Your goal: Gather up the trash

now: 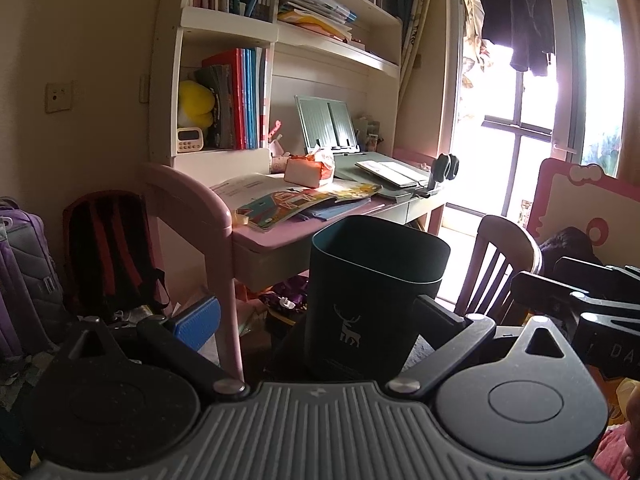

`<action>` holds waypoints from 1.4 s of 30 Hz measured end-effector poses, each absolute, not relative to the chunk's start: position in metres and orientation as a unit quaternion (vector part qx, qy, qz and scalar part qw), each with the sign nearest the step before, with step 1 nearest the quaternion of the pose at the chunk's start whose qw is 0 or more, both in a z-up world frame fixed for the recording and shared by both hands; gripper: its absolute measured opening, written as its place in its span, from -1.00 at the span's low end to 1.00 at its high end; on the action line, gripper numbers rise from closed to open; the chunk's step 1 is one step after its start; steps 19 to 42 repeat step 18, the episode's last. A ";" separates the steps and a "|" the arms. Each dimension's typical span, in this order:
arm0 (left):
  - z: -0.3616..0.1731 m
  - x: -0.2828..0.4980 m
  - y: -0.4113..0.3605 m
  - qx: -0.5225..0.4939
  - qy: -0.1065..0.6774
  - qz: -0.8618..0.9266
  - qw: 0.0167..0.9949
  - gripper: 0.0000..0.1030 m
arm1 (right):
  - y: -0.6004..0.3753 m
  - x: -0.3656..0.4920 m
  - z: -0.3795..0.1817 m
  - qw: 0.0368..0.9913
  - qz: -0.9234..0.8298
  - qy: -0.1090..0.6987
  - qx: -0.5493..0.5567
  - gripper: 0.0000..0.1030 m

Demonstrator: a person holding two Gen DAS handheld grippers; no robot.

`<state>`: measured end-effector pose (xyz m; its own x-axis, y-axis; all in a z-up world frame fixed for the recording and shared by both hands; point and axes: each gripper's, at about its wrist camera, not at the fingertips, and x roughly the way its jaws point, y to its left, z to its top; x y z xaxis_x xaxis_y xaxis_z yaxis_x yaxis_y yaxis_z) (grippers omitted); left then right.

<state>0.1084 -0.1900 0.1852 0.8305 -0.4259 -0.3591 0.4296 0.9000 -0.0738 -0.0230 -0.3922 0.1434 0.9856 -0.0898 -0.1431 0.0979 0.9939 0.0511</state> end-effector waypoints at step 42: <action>0.181 0.107 -0.197 0.004 0.193 -0.235 0.953 1.00 | -0.393 -0.025 0.136 0.995 -0.039 0.082 0.032 0.29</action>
